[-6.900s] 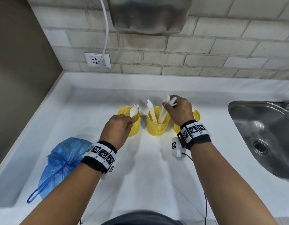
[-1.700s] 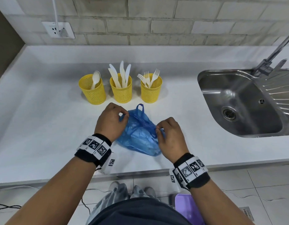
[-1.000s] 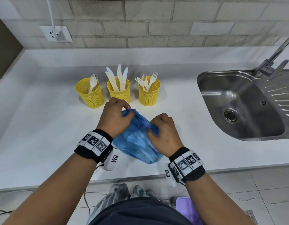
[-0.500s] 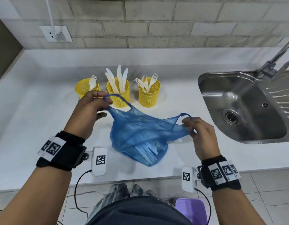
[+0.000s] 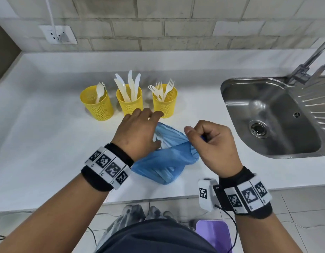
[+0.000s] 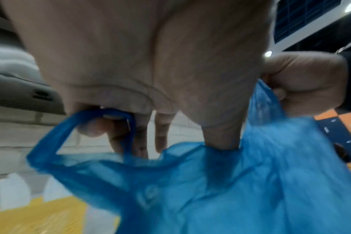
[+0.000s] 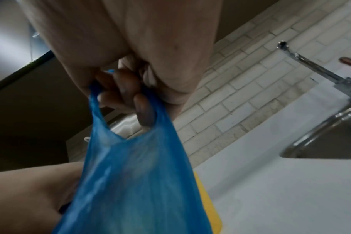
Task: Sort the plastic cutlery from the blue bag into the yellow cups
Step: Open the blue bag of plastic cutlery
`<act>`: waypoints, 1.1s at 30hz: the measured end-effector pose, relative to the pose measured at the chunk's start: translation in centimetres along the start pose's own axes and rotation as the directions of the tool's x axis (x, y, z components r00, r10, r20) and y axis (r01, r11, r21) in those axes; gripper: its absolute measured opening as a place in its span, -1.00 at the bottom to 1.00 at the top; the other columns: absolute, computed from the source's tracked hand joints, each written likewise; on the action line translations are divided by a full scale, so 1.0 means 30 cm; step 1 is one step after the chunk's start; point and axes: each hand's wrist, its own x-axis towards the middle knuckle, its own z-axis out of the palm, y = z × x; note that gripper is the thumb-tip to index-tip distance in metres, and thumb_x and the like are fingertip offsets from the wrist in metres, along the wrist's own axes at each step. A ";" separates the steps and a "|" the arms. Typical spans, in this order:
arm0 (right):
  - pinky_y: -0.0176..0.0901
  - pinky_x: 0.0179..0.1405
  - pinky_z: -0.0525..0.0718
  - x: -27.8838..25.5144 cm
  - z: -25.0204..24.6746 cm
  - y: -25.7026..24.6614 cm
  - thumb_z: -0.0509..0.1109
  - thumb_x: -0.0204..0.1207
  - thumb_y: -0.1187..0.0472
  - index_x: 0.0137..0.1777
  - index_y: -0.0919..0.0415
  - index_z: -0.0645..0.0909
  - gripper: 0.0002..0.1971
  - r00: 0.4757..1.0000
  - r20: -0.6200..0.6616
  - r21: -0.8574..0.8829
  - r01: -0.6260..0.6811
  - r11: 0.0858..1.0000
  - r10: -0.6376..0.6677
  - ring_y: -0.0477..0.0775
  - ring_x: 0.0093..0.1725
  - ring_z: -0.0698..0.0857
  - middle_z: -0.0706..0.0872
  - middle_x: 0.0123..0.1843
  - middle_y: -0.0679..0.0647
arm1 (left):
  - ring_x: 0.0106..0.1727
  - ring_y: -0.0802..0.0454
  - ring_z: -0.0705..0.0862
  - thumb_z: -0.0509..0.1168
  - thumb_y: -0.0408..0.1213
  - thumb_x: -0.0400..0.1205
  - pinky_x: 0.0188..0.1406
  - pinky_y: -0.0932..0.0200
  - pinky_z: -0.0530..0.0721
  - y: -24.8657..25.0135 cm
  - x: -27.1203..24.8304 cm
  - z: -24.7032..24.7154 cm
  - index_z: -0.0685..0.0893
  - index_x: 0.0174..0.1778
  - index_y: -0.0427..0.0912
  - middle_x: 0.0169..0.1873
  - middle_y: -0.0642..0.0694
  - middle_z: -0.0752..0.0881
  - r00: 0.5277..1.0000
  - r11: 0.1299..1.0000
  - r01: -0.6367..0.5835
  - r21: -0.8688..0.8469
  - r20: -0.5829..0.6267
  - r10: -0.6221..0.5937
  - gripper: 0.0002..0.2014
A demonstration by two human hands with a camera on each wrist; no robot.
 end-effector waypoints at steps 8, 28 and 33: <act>0.00 -0.16 0.67 -0.015 -0.008 0.086 0.45 0.54 -0.15 0.08 -0.02 0.60 -0.73 0.981 0.074 -0.633 -0.092 0.768 0.179 0.04 -0.18 0.66 0.60 -0.22 -0.11 | -0.15 -0.22 0.69 0.29 -0.08 0.62 -0.23 0.02 0.43 -0.087 -0.027 0.037 0.60 -0.33 -0.07 -0.41 -0.03 0.62 0.956 0.955 0.290 -0.062 0.070 -0.285 -0.76; -0.04 -0.23 0.69 0.116 0.032 0.110 0.35 0.56 0.40 -0.21 0.30 0.76 -0.82 0.923 0.052 -0.045 -0.380 0.924 0.382 0.18 -0.27 0.74 0.80 -0.26 0.27 | -0.33 0.11 0.63 0.30 -0.30 0.77 -0.23 0.16 0.52 -0.228 -0.081 -0.052 0.79 -0.19 -0.11 -0.42 0.03 0.72 0.811 -0.182 0.153 -0.971 0.229 -0.538 -0.76; -0.13 -0.26 0.83 0.097 0.025 0.071 0.32 0.58 0.48 0.05 0.38 0.68 -0.86 0.835 0.256 0.652 -0.521 0.550 0.487 0.06 -0.29 0.83 0.82 -0.23 0.16 | -0.39 0.28 0.63 0.19 -0.22 0.82 -0.13 0.23 0.82 -0.269 -0.108 -0.052 0.70 -0.16 -0.07 -0.45 0.13 0.66 0.836 -0.579 0.064 -0.813 0.361 -0.414 -0.73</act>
